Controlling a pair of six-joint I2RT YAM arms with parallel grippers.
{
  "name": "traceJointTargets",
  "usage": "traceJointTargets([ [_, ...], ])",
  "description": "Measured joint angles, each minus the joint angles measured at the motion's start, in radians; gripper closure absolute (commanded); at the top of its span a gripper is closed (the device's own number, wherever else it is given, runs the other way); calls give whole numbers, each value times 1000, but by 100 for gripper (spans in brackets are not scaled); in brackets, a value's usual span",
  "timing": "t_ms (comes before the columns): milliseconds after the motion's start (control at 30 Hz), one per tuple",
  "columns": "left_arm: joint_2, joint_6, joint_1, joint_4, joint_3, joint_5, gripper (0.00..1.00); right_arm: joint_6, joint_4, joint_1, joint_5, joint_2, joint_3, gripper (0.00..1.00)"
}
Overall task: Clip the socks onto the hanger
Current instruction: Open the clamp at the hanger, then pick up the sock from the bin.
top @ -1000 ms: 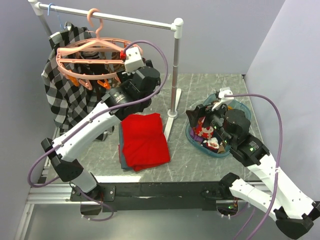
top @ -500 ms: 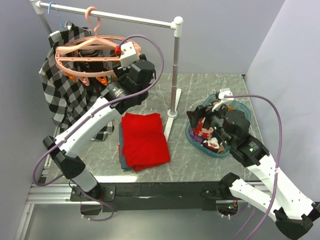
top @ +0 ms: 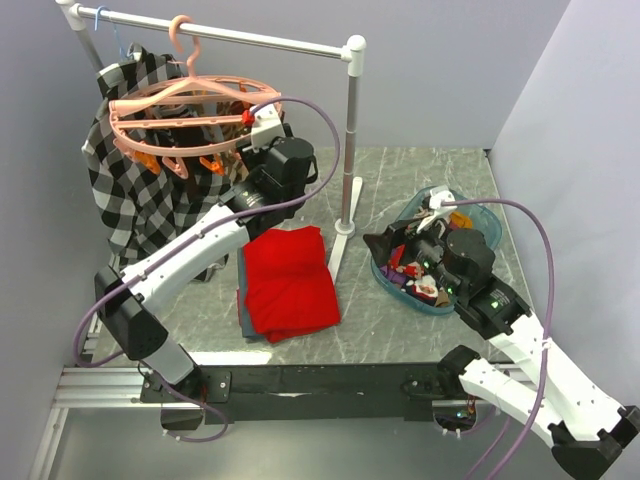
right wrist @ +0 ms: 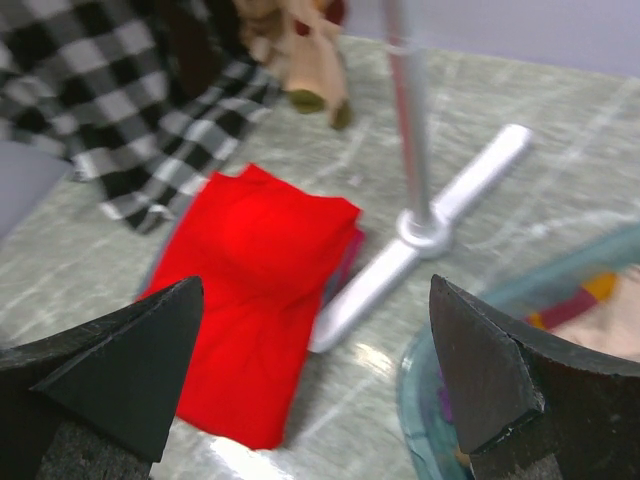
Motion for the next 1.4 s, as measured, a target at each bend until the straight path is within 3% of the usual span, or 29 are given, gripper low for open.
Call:
traceJointTargets([
  [67, -5, 14, 0, 36, -10, -9, 48, 3, 34, -2, -38, 0, -12, 0],
  [300, -50, 59, 2, 123, -23, -11, 84, 2, 153, -2, -169, 13, -33, 0],
  [433, -73, 51, 8, 113, -23, 9, 99, 2, 210, -2, -224, 40, -32, 0],
  [733, -101, -30, 42, -43, -3, 124, 99, 0, 250, -2, -289, 86, -7, 0],
  [1000, -185, -106, 51, -189, 15, 332, 99, -32, 198, -3, -236, 54, -6, 0],
  [1400, -296, -119, 138, -245, -6, 599, 99, -42, 177, -3, -241, 70, 11, 0],
])
